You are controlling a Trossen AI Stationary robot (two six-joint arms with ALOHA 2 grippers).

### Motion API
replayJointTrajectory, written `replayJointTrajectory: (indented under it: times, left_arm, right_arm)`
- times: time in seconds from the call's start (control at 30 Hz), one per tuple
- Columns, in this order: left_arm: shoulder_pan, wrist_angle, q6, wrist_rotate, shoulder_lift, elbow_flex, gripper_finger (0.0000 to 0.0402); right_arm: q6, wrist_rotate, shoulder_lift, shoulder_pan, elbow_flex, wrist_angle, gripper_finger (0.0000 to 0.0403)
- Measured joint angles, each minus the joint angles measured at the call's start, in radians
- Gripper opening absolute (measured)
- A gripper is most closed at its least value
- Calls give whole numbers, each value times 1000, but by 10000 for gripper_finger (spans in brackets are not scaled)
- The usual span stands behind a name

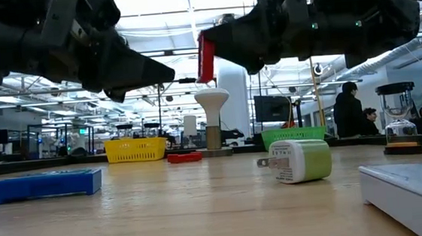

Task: Pick & Place Office items
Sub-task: Put the bottom red digital timer into the orange bin

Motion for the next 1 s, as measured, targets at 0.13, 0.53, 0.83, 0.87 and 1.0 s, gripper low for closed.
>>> replayJointTrajectory:
  times: [0.13,0.53,0.83,0.87,1.0]
  left_arm:
    - [10,-35,4,15,0,27,34]
    - [12,-138,68,-153,1,143,282]
    - [33,-450,57,-165,1,303,340]
    - [33,-450,62,-165,1,312,331]
    - [32,-443,82,-165,1,324,269]
  right_arm:
    - [8,-20,0,12,0,43,155]
    - [-6,-19,0,23,0,60,157]
    - [-7,-20,0,23,0,102,155]
    - [-7,-20,0,23,0,102,156]
    - [-5,-21,0,23,0,103,155]
